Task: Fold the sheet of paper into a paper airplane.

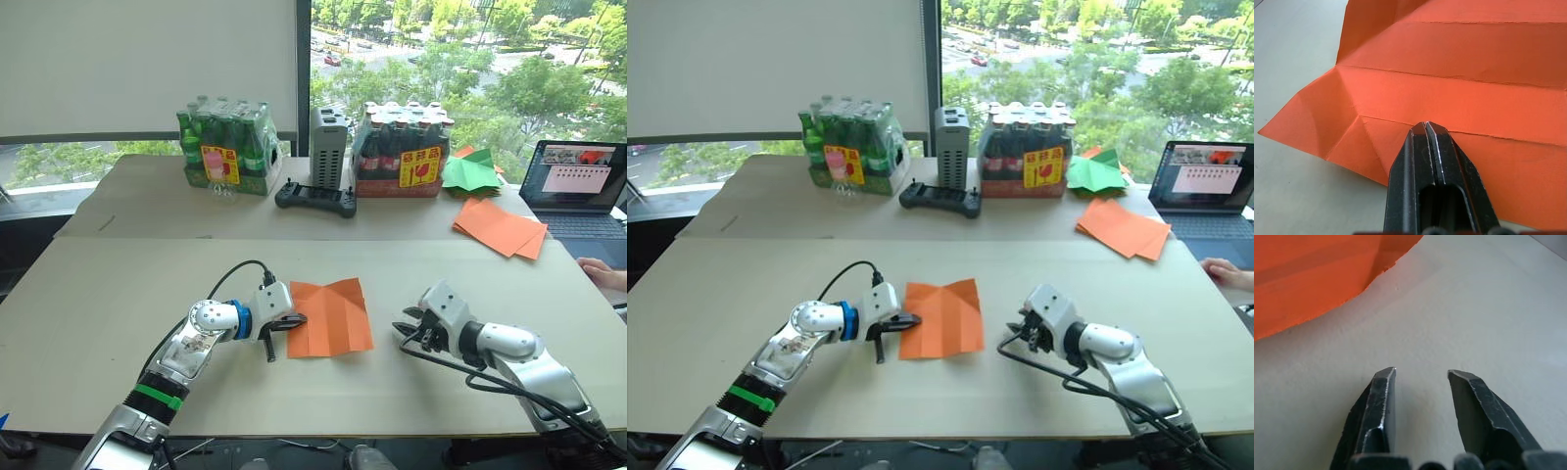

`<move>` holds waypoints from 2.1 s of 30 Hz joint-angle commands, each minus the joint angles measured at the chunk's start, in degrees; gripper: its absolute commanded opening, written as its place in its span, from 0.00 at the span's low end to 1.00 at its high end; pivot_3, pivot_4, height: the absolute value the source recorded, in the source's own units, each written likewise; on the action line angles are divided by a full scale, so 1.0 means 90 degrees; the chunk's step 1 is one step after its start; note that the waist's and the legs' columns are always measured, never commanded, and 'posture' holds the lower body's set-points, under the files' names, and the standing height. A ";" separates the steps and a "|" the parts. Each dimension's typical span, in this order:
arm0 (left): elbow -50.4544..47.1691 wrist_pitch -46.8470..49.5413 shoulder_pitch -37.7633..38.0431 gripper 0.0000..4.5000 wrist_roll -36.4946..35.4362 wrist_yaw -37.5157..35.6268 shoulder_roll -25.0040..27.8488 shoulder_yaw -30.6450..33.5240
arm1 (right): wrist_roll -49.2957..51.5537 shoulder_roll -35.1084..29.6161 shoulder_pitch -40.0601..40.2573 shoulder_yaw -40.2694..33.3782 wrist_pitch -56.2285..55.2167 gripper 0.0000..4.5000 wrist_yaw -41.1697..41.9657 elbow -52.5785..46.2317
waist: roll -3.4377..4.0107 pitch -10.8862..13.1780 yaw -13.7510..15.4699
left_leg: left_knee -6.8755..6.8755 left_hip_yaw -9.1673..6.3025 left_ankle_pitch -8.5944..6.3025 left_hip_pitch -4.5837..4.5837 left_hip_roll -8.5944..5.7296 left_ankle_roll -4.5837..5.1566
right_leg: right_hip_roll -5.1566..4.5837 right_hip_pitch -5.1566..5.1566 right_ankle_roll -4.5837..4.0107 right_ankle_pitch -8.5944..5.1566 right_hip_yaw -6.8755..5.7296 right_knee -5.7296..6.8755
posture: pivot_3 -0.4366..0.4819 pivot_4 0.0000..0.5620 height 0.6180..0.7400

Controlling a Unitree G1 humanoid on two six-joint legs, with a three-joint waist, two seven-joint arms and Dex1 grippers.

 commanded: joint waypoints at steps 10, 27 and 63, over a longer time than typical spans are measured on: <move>0.0163 0.0133 0.0205 0.00 0.0309 -0.0023 -0.0048 -0.0204 | -0.0132 0.0536 -0.0392 0.0586 -0.0261 0.01 0.0165 -0.0014 | 0.0001 -0.0001 -0.0001 | 0.0000 -0.0001 0.0000 0.0002 0.0000 0.0000 | 0.0000 0.0001 0.0011 -0.0007 0.0000 0.0001 | 0.48 0.27 0.94; 0.0090 0.0204 0.0195 0.00 0.0357 -0.0025 -0.0115 -0.0199 | 0.0328 0.1779 -0.1287 0.0979 0.0162 0.01 0.0130 -0.0001 | 0.0004 -0.0002 0.0009 | -0.0001 -0.0003 0.0000 -0.0001 0.0000 0.0000 | 0.0000 -0.0002 0.0002 -0.0001 -0.0002 0.0000 | 0.48 0.27 0.94; -0.0080 0.0909 -0.0017 0.00 -0.0655 -0.0512 0.0013 0.0516 | -0.0460 0.2327 -0.1563 0.1570 0.0113 0.01 -0.0075 0.1340 | 0.0004 0.0000 -0.0027 | -0.0006 -0.0007 -0.0001 -0.0020 0.0004 0.0001 | 0.0003 -0.0024 0.0000 -0.0001 -0.0007 -0.0001 | 0.48 0.27 0.94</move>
